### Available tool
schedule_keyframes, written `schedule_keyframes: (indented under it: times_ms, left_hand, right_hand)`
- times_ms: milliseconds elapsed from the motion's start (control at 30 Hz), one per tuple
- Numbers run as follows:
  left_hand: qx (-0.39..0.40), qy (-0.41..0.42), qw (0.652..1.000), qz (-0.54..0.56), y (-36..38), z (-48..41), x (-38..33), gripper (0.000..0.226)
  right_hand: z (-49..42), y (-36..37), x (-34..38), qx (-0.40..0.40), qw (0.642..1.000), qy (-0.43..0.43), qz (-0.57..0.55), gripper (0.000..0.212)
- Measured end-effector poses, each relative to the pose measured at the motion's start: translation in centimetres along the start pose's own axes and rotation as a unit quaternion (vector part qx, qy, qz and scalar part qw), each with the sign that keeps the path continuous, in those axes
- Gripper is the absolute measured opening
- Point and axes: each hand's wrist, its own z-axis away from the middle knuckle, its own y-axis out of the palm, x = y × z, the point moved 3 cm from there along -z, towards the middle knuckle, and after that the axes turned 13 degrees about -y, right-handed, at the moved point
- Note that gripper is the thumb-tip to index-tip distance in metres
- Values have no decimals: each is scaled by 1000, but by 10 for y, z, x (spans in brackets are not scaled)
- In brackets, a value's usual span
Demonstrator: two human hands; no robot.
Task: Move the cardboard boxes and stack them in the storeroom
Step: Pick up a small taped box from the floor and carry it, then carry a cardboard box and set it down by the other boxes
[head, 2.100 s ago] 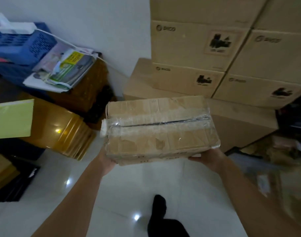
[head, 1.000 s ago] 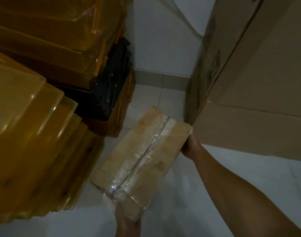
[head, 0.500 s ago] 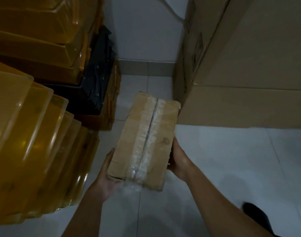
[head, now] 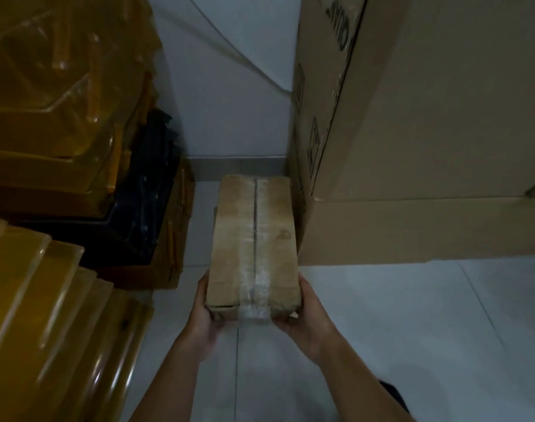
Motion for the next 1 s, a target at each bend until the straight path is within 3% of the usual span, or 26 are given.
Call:
schedule_keyframes:
  times_ms: [133, 300, 533, 667, 900, 1000]
  left_hand:
    - [-4, 7, 1000, 7, 37, -37, -28, 43]
    - [-17, 9, 999, 28, 64, -81, -58, 52]
    - [-51, 42, 992, 111, 78, -119, -85, 65]
    - [-66, 54, 989, 120, 78, -121, -81, 69]
    - [-131, 50, 986, 87, 88, -111, -78, 83]
    - [-191, 22, 981, -12, 80, -91, -67, 78]
  right_hand:
    - [-39, 6, 14, -24, 999, 3, -41, 32]
    - [-70, 24, 28, -42, 990, 22, -136, 49]
    - [-108, 32, 28, -37, 985, -20, -167, 51]
    - [-109, 48, 21, -20, 993, -43, -112, 45]
    - [-106, 75, 47, -81, 994, -24, -65, 44]
    - [-83, 76, 49, -66, 996, 9, 58, 48]
